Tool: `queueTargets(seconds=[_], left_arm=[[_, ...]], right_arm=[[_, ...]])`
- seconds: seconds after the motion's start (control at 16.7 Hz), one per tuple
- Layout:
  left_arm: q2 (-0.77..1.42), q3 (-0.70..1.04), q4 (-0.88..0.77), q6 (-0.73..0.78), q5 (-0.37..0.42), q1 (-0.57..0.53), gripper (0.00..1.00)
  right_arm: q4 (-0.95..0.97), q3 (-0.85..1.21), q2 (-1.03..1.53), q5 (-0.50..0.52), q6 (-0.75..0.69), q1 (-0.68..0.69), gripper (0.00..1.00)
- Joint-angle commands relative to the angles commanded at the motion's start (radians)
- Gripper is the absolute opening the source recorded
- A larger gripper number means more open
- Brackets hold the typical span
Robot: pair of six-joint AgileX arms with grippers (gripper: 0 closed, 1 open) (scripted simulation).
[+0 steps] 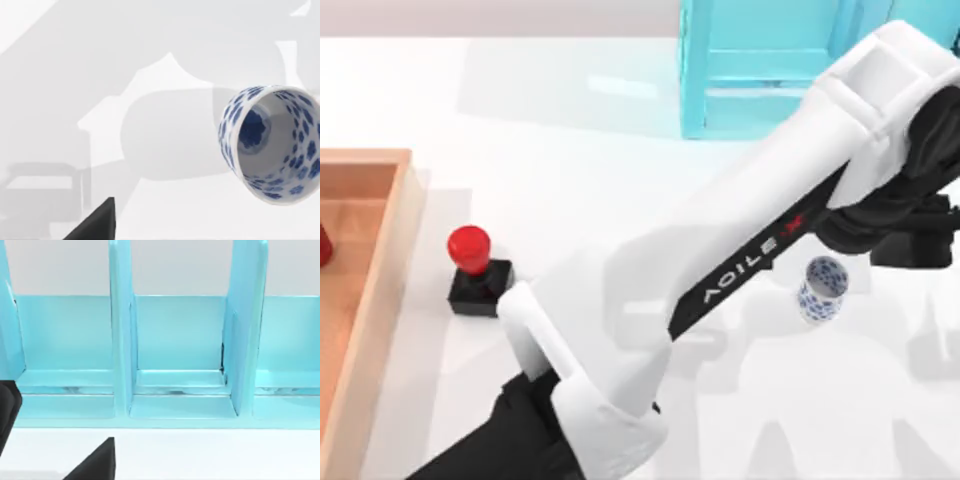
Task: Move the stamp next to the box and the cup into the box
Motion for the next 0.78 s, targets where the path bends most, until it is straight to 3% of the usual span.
queueTargets(seconds=[0.78], left_arm=[[0.255, 0.21, 0.05, 0.038, 0.009, 0.036, 1.0]], right_arm=[[0.0, 0.0, 0.0, 0.0, 0.0, 0.0, 1.0]])
